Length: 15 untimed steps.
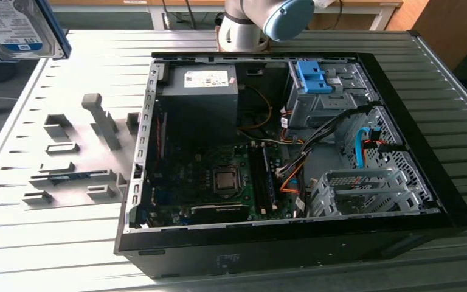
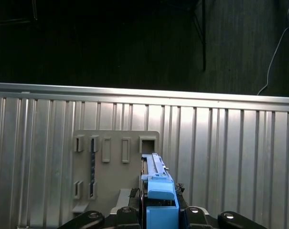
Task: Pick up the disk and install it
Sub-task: 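Pick up the disk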
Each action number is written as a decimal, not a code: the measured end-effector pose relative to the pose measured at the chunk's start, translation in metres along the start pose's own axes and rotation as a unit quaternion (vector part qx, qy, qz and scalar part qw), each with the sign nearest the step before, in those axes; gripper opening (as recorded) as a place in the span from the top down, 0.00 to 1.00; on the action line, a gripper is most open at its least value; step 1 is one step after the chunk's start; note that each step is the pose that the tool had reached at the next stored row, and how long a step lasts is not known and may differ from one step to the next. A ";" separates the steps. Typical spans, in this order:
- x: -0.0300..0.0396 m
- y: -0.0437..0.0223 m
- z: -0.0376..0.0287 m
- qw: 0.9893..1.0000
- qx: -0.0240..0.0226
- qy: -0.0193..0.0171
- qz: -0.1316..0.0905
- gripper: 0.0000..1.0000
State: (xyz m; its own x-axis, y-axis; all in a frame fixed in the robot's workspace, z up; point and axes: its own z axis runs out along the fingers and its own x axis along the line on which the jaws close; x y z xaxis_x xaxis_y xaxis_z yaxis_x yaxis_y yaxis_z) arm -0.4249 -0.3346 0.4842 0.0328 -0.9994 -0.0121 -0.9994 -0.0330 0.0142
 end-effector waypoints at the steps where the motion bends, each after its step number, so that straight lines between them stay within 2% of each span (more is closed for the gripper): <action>1: 0.0000 0.0000 -0.0007 1.000 0.000 0.000 0.000 0.64; 15: -0.0002 0.0001 -0.0107 1.000 0.000 0.000 0.000 0.64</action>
State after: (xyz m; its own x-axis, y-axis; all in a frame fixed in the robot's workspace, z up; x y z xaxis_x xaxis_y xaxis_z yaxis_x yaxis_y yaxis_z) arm -0.4249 -0.3346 0.4949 0.0329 -0.9994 -0.0120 -0.9994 -0.0330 0.0141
